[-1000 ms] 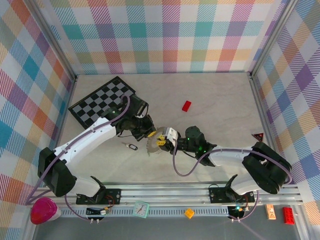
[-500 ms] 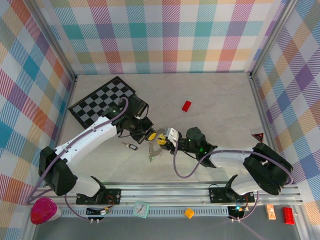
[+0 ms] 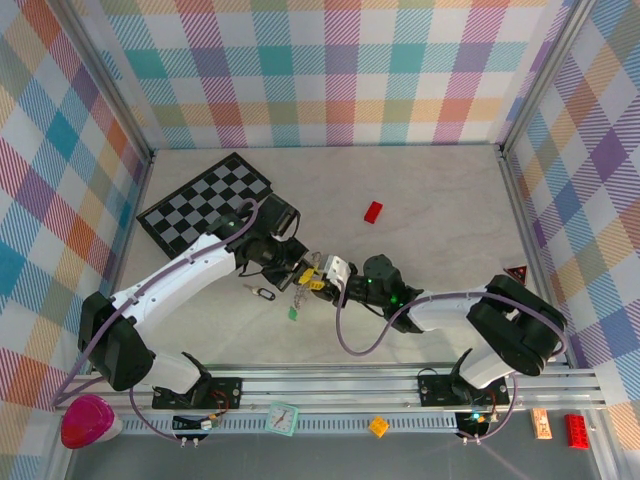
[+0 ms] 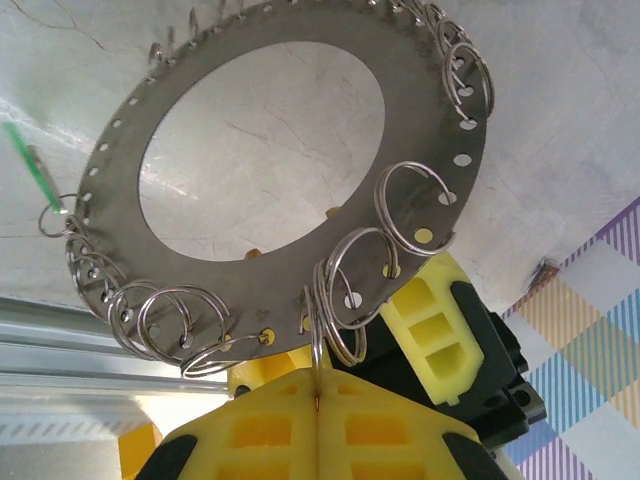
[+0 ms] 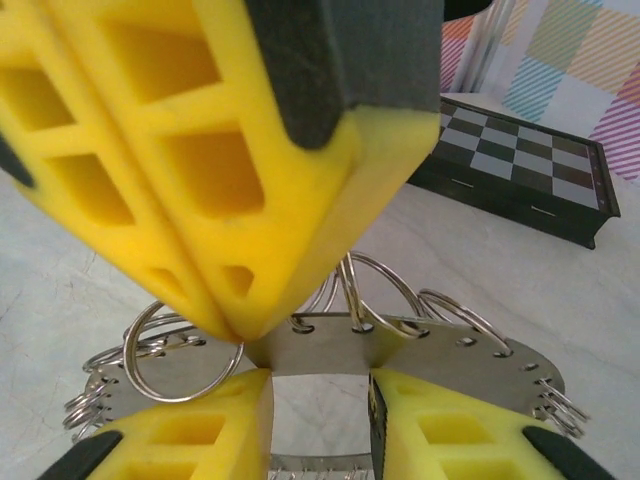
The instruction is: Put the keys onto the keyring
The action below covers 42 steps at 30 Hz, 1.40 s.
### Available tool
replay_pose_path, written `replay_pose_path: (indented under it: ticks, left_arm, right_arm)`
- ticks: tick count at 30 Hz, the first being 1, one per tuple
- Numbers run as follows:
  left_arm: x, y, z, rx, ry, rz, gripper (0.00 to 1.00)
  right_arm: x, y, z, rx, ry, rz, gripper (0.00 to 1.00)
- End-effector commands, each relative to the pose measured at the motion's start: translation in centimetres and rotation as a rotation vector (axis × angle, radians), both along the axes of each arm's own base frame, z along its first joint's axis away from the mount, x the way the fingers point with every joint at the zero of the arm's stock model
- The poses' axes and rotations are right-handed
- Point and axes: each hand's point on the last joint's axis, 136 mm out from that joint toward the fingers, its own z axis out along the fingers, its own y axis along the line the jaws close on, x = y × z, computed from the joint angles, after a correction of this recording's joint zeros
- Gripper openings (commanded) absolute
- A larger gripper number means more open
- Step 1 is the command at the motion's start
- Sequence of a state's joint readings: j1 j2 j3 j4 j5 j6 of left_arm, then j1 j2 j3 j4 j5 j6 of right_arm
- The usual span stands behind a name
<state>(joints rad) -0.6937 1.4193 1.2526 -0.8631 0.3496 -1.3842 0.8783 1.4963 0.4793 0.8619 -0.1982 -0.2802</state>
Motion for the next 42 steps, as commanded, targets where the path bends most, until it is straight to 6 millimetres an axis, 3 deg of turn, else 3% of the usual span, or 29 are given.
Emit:
replay_pose_path:
  ticks: [1, 10, 15, 23, 32, 42]
  left_arm:
    - [-1.2, 0.2, -0.2, 0.005, 0.039, 0.008, 0.0]
    - [-1.2, 0.4, -0.6, 0.022, 0.045, 0.012, 0.0]
    - [-1.3, 0.6, -0.4, 0.023, 0.04, 0.013, 0.0]
    - [-1.4, 1.3, -0.5, 0.073, 0.003, -0.055, 0.0]
    - [0.9, 3.6, 1.3, 0.367, -0.332, -0.487, 0.0]
    - [0.9, -0.3, -0.4, 0.354, -0.661, -0.977, 0.0]
  right_arm:
    - [-1.3, -0.6, 0.0, -0.033, -0.042, 0.044, 0.32]
    - [-2.8, -1.2, 0.2, -0.034, -0.014, 0.09, 0.3]
    - [-3.0, -1.0, 1.0, -0.009, -0.03, 0.101, 0.29]
    - [-2.3, -2.2, 0.1, -0.064, -0.045, 0.045, 0.31]
    - [1.0, -6.0, 1.7, 0.011, 0.051, -0.2, 0.33]
    - [2.0, -10.2, 2.8, -0.024, 0.137, -0.393, 0.33]
